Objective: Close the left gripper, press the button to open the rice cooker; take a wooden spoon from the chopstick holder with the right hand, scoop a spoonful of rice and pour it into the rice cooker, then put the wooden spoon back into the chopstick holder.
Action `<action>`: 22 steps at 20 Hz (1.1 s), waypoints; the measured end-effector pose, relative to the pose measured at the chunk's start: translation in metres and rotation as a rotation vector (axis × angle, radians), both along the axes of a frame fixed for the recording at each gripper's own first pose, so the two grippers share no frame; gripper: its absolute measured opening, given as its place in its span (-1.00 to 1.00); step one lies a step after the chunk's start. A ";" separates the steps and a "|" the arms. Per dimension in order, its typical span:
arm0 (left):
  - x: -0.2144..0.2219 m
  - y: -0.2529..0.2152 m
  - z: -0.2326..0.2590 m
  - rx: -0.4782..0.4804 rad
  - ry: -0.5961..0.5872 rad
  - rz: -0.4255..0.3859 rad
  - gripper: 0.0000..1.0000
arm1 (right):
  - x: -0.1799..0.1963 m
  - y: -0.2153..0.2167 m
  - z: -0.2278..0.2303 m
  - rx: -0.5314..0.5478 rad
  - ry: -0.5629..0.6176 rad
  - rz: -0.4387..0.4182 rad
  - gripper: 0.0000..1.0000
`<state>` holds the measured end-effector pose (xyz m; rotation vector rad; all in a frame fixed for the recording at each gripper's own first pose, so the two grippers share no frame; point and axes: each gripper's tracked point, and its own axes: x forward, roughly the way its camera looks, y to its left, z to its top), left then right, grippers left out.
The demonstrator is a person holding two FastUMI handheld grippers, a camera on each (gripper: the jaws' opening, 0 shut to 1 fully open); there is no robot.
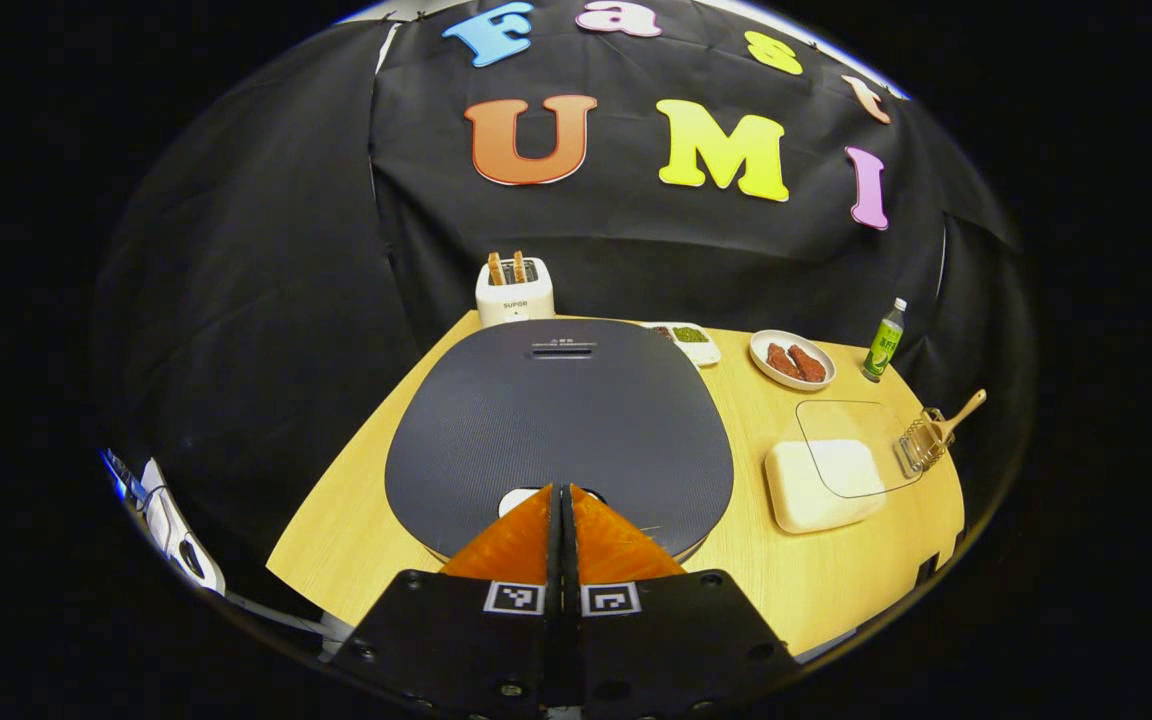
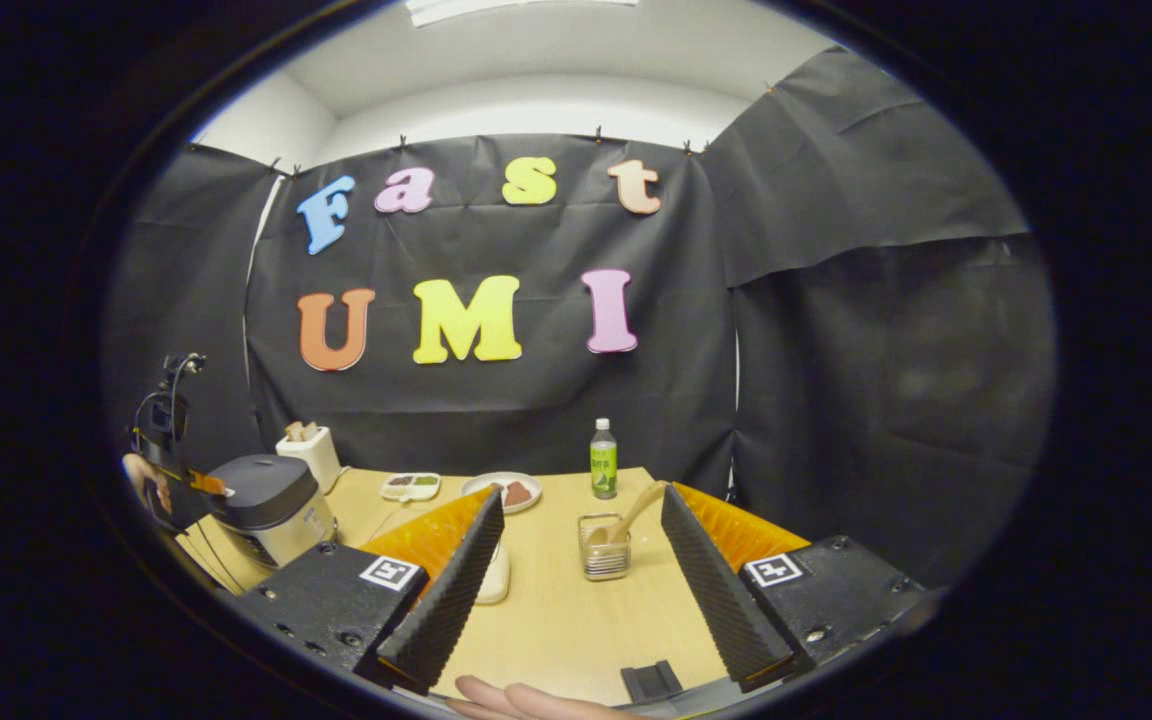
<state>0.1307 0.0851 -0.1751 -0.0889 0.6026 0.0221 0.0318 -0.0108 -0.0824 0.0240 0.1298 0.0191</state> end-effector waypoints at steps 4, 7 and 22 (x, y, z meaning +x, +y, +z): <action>0.003 0.001 0.005 -0.007 -0.041 0.001 -0.99 | 0.000 -0.003 0.000 0.004 -0.005 -0.005 1.00; 0.002 0.004 0.021 -0.006 -0.091 0.044 -1.00 | 0.002 -0.004 -0.003 0.005 0.006 -0.013 1.00; -0.074 -0.020 0.136 0.098 -0.495 0.095 0.93 | 0.019 -0.022 -0.023 0.008 0.044 -0.049 1.00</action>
